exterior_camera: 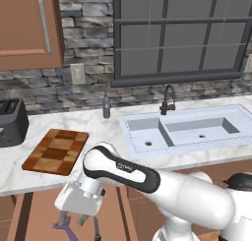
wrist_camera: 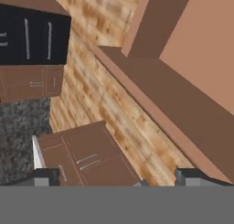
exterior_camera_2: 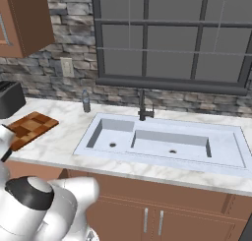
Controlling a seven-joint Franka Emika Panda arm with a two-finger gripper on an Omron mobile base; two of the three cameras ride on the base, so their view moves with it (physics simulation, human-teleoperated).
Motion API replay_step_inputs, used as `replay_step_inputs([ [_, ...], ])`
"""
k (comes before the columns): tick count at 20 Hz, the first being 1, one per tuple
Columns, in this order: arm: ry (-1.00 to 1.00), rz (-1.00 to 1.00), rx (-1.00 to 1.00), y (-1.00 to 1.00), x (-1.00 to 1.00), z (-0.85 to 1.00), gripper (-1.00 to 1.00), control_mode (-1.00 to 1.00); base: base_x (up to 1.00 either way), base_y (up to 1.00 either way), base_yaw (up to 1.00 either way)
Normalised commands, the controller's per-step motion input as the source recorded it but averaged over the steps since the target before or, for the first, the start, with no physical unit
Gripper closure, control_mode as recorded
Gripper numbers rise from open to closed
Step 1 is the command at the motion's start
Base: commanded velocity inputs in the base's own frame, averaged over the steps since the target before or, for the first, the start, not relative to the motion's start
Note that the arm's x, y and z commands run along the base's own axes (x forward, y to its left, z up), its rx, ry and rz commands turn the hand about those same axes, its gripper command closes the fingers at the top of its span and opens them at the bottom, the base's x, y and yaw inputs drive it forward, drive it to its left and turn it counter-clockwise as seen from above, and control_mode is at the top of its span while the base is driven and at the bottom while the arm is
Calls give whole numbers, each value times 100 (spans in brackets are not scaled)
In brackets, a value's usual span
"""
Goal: Open the drawer on the left and place the cutting tools on the cutting board.
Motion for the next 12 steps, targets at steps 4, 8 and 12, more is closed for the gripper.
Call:
replay_step_inputs([
  [4, 7, -3, -21, 6, 18, -6, -100, -100, 0, 0, 0],
  [8, -1, -1, -36, 16, 19, -12, -100, -100, 0, 0, 0],
  [12, -2, 0, -42, 14, 29, -14, -100, -100, 0, 0, 0],
])
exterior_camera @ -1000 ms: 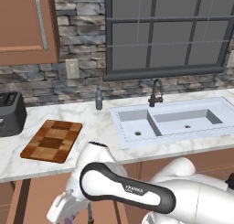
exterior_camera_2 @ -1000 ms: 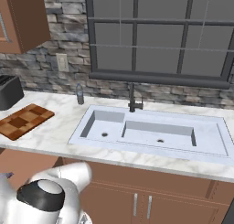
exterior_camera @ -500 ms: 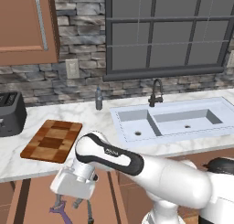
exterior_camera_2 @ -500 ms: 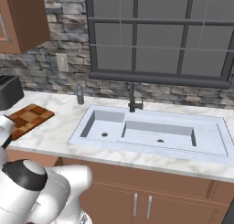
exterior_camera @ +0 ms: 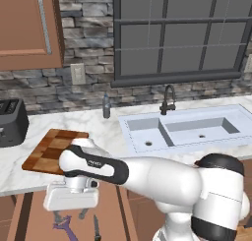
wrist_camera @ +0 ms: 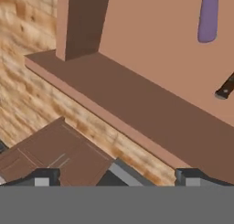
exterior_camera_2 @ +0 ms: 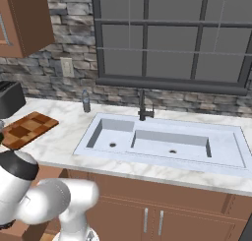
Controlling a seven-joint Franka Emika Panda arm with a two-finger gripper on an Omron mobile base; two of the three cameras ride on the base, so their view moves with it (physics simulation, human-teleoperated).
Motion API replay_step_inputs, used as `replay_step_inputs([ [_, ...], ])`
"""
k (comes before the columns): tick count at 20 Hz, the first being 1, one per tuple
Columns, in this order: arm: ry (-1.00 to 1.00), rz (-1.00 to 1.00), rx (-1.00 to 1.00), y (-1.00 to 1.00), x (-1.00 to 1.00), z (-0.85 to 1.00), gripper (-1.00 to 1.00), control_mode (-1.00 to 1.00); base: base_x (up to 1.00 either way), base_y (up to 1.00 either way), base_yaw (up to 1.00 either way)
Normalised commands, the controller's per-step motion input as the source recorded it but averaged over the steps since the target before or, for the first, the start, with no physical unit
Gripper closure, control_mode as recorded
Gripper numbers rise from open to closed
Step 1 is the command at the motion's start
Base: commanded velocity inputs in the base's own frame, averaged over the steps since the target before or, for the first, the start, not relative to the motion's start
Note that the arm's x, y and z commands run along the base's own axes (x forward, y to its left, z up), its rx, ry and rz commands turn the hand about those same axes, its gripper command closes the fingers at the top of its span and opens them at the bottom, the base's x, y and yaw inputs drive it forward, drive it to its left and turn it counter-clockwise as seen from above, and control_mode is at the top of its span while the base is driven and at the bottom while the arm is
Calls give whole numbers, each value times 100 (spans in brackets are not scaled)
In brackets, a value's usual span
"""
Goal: Open the drawer on the left and place the cutting tools on the cutting board.
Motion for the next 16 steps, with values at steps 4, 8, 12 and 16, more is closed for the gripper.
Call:
replay_step_inputs([
  [4, 0, -1, -39, 3, 31, -24, -100, -100, 0, 0, 0],
  [8, 0, -1, -30, 0, 13, -36, -100, -100, 0, 0, 0],
  [12, 0, 0, -17, 0, 0, -48, -100, -100, 0, 0, 0],
  [16, 0, 0, -9, 0, -4, -47, -100, -100, 0, 0, 0],
])
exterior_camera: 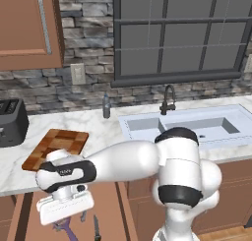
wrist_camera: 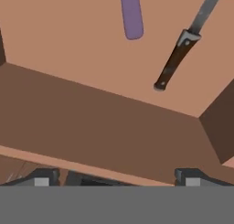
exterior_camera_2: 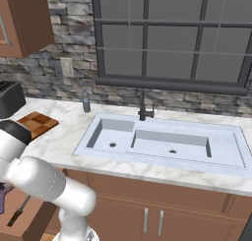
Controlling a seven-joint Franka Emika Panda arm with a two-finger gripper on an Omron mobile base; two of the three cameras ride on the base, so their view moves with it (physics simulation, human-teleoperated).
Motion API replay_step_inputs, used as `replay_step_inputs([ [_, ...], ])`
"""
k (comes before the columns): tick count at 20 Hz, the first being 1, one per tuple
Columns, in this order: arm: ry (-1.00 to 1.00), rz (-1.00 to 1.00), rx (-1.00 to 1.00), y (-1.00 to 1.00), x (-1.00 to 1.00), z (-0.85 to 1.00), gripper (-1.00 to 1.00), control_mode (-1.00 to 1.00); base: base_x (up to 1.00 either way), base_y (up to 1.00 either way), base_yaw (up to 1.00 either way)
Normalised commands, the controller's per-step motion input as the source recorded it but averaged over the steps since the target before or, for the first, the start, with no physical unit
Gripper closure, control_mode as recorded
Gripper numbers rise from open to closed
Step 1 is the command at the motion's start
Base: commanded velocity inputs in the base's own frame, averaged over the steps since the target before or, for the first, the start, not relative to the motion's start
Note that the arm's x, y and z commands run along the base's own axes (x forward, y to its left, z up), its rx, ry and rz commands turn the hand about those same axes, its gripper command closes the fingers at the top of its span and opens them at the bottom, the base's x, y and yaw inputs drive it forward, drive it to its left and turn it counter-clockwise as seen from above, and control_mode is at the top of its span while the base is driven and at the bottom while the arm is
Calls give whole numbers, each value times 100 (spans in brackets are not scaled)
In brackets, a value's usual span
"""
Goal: Open the drawer on the left and place the cutting tools on the cutting board.
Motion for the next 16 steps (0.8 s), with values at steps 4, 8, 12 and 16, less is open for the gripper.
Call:
replay_step_inputs([
  [4, -4, -4, -5, -6, 0, -35, -100, -100, 0, 0, 0],
  [8, -7, -8, -5, -14, 0, -29, -100, -100, 0, 0, 0],
  [12, -10, -10, -8, -16, 0, -32, -100, -100, 0, 0, 0],
  [16, -6, -11, -11, -18, 0, -31, -100, -100, 0, 0, 0],
])
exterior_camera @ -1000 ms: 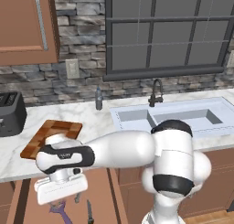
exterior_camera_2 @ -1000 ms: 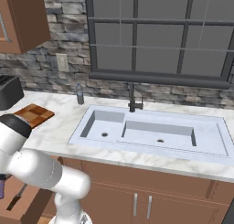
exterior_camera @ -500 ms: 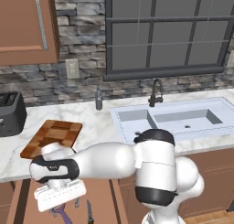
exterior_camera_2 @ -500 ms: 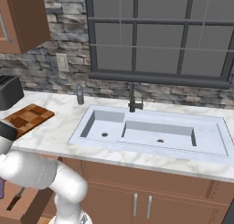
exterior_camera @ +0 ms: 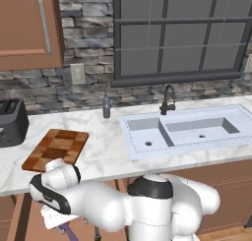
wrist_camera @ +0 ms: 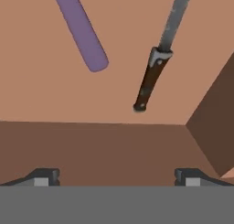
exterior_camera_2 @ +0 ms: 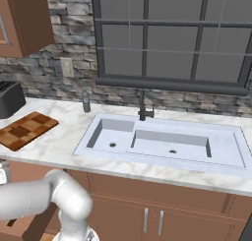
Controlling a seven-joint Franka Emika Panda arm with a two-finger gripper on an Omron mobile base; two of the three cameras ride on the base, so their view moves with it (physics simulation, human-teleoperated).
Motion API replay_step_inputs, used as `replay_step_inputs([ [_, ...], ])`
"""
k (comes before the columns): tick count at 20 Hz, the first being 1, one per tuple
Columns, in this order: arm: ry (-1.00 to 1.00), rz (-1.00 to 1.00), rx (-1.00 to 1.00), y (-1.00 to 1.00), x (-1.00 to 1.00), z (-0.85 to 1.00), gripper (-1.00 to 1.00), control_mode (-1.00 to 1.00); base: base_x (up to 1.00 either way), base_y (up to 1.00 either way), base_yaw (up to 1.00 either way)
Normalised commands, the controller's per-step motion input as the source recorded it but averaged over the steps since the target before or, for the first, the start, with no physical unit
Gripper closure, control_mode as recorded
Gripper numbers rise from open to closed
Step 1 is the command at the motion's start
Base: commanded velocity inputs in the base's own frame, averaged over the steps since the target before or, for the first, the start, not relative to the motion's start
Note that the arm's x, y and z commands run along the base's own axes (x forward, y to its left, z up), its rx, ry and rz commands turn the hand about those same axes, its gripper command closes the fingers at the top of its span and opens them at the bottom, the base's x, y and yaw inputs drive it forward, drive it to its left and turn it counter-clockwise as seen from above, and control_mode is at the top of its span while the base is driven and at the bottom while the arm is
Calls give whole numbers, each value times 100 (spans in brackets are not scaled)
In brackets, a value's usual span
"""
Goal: Open the drawer on the left and place the cutting tools on the cutting board.
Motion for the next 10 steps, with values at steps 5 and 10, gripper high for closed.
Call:
replay_step_inputs([
  [5, -5, -10, -12, -13, 0, -26, -100, -100, 0, 0, 0],
  [10, -10, -7, -8, -21, -16, -13, -100, -100, 0, 0, 0],
])
